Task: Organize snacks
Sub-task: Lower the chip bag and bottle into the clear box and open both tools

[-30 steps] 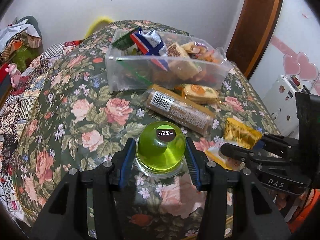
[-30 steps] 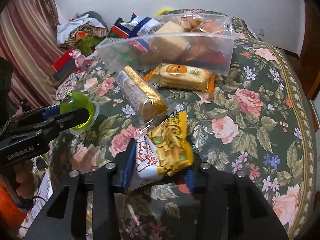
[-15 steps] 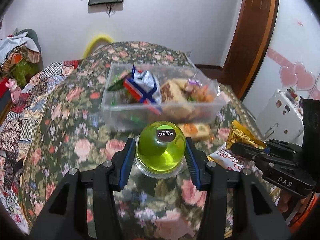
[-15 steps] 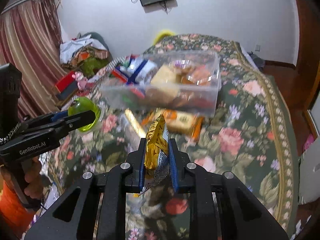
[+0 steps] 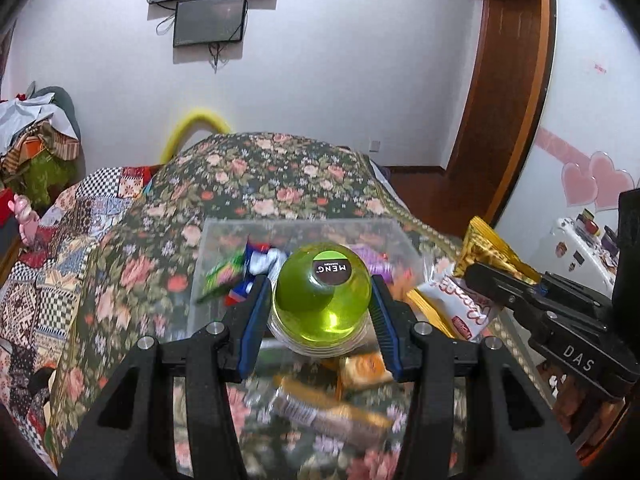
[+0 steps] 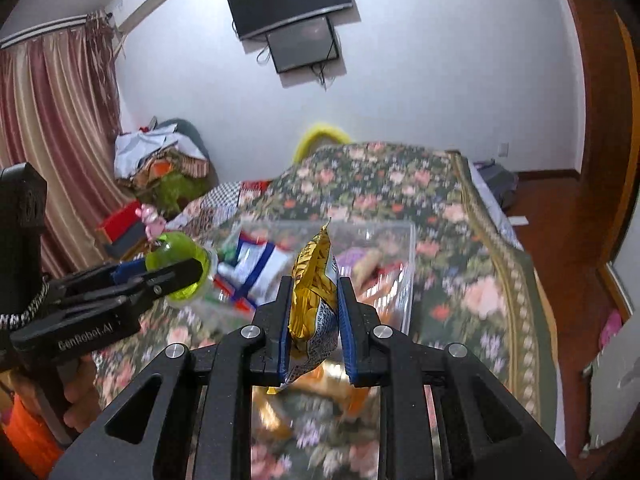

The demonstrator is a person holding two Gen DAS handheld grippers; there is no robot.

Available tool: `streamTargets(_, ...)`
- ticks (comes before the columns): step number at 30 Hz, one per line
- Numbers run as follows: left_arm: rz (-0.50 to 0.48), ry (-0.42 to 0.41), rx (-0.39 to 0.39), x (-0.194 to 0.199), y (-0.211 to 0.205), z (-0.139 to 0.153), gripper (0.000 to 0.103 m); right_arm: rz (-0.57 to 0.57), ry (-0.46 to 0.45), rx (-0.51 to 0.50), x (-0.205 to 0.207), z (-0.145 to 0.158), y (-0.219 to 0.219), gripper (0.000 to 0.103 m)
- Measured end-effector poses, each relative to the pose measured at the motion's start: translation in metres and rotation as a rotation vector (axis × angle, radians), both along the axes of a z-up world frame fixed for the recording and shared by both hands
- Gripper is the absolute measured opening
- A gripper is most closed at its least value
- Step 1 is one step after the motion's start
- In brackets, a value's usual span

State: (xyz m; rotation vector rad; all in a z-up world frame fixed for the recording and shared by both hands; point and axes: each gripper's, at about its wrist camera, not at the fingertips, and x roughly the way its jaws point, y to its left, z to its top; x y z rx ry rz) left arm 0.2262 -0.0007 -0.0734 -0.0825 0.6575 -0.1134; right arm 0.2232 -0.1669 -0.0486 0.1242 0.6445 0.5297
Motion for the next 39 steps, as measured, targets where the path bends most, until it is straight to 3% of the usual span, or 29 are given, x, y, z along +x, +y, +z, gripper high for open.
streamTargets(8, 0.004, 0.03, -0.001, 0.05, -0.005, -0.003, 0.049, -0.025, -0.037, -0.002, 0.046, 0.006, 0.01, 0.019)
streamTargets(16, 0.005, 0.104, 0.018, 0.093, -0.007, -0.029, 0.049, -0.022, 0.043, 0.021, 0.089, -0.015, 0.02, 0.019)
streamTargets(23, 0.02, 0.157, 0.014, 0.109, -0.005, -0.049, 0.049, -0.003, 0.083, -0.011, 0.107, -0.029, 0.039, 0.019)
streamTargets(28, 0.04, 0.137, 0.098, 0.103, -0.009, -0.051, 0.05, 0.005, 0.119, -0.036, 0.113, -0.04, 0.045, 0.019)
streamTargets(32, 0.034, 0.148, 0.086, 0.099, -0.005, -0.05, 0.059, 0.003, 0.132, -0.071, 0.112, -0.04, 0.045, 0.023)
streamTargets(34, 0.034, 0.145, 0.071, 0.094, -0.001, -0.047, 0.06, 0.009, 0.13, -0.077, 0.11, -0.037, 0.044, 0.029)
streamTargets(36, 0.031, 0.127, 0.067, 0.086, 0.0, -0.04, 0.06, 0.01, 0.113, -0.083, 0.103, -0.029, 0.041, 0.043)
streamTargets(39, 0.028, 0.1, 0.083, 0.07, 0.0, -0.03, 0.062, 0.018, 0.075, -0.098, 0.092, -0.019, 0.039, 0.046)
